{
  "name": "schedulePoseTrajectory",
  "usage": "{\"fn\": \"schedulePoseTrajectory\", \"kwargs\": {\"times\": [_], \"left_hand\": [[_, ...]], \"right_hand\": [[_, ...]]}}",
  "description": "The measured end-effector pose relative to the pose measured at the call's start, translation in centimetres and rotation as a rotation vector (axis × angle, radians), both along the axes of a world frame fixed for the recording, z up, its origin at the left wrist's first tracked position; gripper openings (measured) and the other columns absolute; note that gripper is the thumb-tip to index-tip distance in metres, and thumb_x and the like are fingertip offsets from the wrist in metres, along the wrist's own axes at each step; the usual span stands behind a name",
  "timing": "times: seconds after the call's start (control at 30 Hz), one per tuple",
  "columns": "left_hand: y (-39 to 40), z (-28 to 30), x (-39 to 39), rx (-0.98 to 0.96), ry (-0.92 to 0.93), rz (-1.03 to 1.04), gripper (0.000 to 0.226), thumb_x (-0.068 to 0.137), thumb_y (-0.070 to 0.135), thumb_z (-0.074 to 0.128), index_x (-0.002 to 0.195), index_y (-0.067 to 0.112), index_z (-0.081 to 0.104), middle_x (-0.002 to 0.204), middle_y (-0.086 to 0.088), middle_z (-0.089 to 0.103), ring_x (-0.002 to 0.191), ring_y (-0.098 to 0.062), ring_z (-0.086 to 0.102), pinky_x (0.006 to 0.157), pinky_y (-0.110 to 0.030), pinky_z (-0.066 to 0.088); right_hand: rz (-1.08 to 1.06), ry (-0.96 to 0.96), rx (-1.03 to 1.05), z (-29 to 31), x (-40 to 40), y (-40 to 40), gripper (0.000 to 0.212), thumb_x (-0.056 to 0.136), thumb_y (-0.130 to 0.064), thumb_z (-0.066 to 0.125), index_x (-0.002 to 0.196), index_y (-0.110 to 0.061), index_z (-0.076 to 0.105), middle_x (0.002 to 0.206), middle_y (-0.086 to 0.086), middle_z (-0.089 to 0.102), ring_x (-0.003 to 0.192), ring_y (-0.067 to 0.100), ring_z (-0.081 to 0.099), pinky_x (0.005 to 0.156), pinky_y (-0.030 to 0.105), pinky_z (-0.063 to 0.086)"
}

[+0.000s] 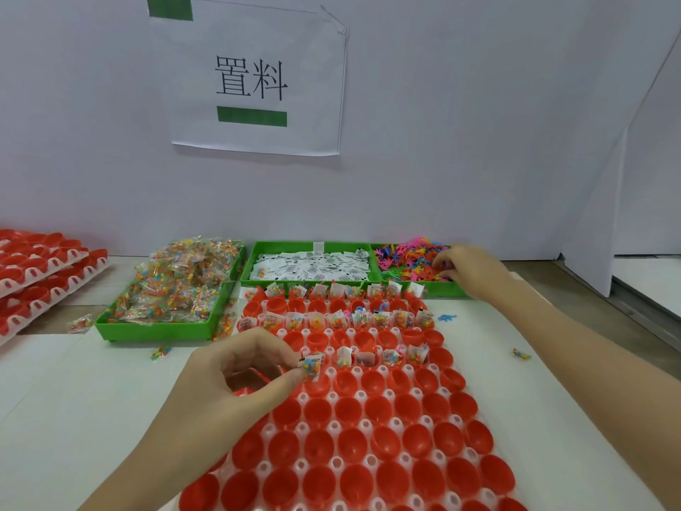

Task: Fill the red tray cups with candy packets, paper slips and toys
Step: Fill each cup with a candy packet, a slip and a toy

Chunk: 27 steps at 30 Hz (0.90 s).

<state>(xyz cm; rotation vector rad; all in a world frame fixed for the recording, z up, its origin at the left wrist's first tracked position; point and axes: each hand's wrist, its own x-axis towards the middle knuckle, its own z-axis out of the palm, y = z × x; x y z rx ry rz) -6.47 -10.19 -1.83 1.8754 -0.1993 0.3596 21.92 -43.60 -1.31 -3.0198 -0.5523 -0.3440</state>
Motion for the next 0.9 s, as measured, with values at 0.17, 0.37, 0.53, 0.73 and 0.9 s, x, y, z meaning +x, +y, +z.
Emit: {"fn": "schedulePoseTrajectory", "kwargs": {"times": [0.17, 0.37, 0.53, 0.73, 0.9], "left_hand": [[0.0, -0.1, -0.1, 0.009, -0.007, -0.004, 0.014, 0.076, 0.030, 0.082, 0.088, 0.025, 0.078, 0.082, -0.004, 0.076, 0.073, -0.018, 0.072, 0.069, -0.025, 0.059], [0.0, 0.1, -0.2, -0.001, -0.015, 0.001, 0.012, 0.076, 0.028, 0.082, 0.087, 0.025, 0.078, 0.082, -0.004, 0.075, 0.074, -0.021, 0.072, 0.070, -0.030, 0.060], [-0.2, 0.0, -0.3, -0.003, -0.008, -0.017, 0.011, 0.077, 0.024, 0.083, 0.087, 0.023, 0.078, 0.082, -0.005, 0.076, 0.075, -0.021, 0.072, 0.070, -0.029, 0.060], [-0.3, 0.0, -0.3, 0.010, -0.008, -0.027, 0.009, 0.078, 0.022, 0.083, 0.086, 0.024, 0.078, 0.083, -0.005, 0.076, 0.075, -0.021, 0.072, 0.071, -0.030, 0.060], [-0.2, 0.0, -0.3, 0.012, -0.012, -0.022, 0.009, 0.077, 0.025, 0.082, 0.086, 0.025, 0.078, 0.082, -0.004, 0.075, 0.074, -0.020, 0.071, 0.069, -0.027, 0.059]], "right_hand": [[-0.005, -0.049, 0.111, -0.1, -0.1, -0.1, 0.016, 0.087, -0.020, 0.079, 0.098, -0.020, 0.069, 0.092, -0.002, 0.065, 0.090, 0.022, 0.061, 0.070, 0.029, 0.038], [-0.015, 0.008, 0.225, 0.0, -0.6, -0.7, 0.024, 0.085, -0.022, 0.082, 0.085, -0.019, 0.058, 0.068, -0.005, 0.057, 0.062, 0.008, 0.051, 0.053, 0.026, 0.033], [-0.081, 0.024, 0.315, -0.1, -1.2, -1.3, 0.018, 0.089, -0.015, 0.077, 0.088, -0.014, 0.059, 0.074, 0.000, 0.060, 0.070, 0.018, 0.057, 0.064, 0.030, 0.041], [-0.150, 0.036, 0.437, -0.2, -1.9, -1.7, 0.014, 0.087, -0.004, 0.074, 0.086, -0.012, 0.062, 0.085, 0.006, 0.069, 0.077, 0.019, 0.061, 0.068, 0.027, 0.045], [-0.196, 0.062, 0.585, -0.3, -2.0, -1.4, 0.013, 0.084, -0.011, 0.081, 0.085, -0.009, 0.069, 0.087, 0.007, 0.072, 0.080, 0.019, 0.063, 0.075, 0.029, 0.047]]}}
